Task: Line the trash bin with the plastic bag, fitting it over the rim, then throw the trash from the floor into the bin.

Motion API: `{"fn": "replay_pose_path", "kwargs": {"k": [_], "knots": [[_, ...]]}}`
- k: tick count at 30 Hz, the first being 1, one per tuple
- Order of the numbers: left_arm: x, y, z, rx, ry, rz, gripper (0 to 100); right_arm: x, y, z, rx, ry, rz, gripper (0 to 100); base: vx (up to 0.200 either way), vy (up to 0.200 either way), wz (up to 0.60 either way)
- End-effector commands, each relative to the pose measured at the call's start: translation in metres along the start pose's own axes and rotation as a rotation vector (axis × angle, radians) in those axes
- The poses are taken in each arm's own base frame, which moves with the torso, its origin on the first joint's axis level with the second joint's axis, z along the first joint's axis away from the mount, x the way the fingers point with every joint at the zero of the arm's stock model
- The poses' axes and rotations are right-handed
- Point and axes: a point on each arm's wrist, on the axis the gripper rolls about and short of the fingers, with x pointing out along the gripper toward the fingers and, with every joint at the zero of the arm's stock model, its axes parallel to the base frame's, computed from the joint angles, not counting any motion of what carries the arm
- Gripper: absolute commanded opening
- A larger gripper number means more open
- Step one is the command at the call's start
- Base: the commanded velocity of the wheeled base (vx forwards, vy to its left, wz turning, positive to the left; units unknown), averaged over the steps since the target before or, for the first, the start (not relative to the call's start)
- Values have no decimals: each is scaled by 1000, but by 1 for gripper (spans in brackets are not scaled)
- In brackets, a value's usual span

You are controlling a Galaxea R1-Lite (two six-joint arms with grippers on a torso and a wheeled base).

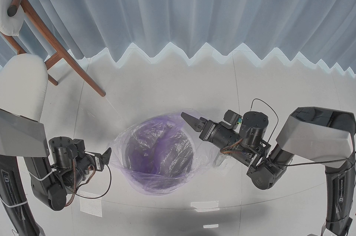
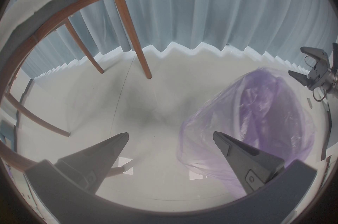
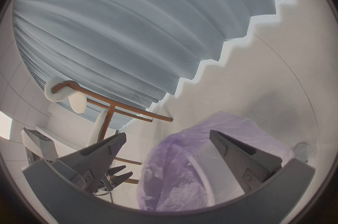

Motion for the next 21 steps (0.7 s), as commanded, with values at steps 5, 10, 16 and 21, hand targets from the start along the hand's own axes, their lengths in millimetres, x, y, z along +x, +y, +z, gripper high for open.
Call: {"fn": "replay_pose_path", "kwargs": {"k": [5,10,16,21], "knots": [[-72,-7,22,7,-80,-205,100,-61,49,9,53,66,121,100,0,0,0],[-86,-18,26,-52,-65,-413,100,-92,63,22,76,55,138,100,0,0,0],[-78,-38,27,-149,10,-569,100,-105,72,31,72,28,162,100,0,0,0],[-88,-35,11,38,37,-685,100,-114,70,26,87,57,139,100,0,0,0]]}}
